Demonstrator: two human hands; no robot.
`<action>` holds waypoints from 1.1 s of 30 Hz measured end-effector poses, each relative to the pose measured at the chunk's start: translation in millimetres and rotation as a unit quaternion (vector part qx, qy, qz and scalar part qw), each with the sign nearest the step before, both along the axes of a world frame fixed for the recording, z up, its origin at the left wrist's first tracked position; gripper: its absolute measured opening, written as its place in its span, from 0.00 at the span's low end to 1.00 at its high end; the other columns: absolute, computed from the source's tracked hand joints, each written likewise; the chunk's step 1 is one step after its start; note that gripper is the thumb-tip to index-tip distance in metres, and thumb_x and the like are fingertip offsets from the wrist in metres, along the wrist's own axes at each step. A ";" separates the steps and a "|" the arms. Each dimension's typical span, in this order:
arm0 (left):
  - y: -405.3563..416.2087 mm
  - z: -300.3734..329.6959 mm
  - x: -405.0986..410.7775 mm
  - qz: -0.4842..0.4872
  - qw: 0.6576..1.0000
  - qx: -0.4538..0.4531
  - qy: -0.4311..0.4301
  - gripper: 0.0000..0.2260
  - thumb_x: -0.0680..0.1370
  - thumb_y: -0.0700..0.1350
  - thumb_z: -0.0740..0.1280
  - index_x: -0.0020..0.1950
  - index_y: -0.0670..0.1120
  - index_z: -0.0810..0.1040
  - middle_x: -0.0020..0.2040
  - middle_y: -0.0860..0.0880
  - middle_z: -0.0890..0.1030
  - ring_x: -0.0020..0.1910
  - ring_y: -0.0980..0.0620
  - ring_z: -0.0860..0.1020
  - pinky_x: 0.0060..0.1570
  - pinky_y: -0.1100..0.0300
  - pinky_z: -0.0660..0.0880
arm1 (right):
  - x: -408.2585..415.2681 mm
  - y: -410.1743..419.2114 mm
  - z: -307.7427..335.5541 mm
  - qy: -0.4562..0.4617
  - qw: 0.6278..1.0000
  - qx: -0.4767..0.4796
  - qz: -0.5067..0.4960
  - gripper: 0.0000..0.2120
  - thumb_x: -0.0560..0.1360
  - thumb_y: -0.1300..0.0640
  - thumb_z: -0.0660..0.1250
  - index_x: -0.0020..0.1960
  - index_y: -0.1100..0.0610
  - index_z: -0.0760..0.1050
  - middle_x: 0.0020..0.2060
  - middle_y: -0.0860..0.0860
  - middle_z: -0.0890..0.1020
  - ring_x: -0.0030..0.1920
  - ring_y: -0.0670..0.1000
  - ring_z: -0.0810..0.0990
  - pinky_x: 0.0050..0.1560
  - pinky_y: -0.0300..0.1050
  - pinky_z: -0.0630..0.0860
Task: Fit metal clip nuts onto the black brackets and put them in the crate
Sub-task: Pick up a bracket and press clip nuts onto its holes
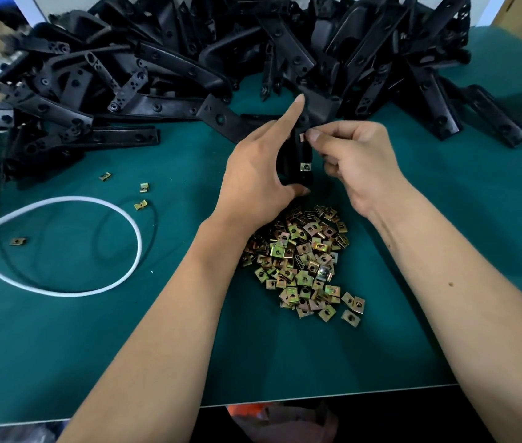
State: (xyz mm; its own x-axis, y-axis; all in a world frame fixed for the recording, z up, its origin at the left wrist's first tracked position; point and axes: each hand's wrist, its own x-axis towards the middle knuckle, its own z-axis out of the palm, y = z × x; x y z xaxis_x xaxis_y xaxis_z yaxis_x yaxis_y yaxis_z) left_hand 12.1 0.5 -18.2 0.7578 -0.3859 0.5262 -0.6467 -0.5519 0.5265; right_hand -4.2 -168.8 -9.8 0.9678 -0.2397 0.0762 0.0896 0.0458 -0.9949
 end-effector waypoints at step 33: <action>-1.8 6.6 -0.9 0.145 0.989 0.018 0.030 0.52 0.66 0.50 0.83 0.84 0.49 0.57 0.59 0.51 0.80 0.60 0.49 0.77 0.63 0.51 0.75 | -9.3 17.8 1.7 -0.071 0.945 -0.312 -0.064 0.08 0.78 0.57 0.69 0.48 0.51 0.88 0.40 0.37 0.85 0.45 0.35 0.82 0.48 0.29 0.75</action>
State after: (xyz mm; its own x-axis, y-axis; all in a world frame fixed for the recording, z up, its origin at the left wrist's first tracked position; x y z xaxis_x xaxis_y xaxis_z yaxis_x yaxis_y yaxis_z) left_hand 11.2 -1.3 -11.6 0.8692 -0.1642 0.4664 -0.4257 -0.7285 0.5368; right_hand -13.6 -151.0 -8.0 0.9031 -0.2194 0.3693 0.1901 -0.5668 -0.8016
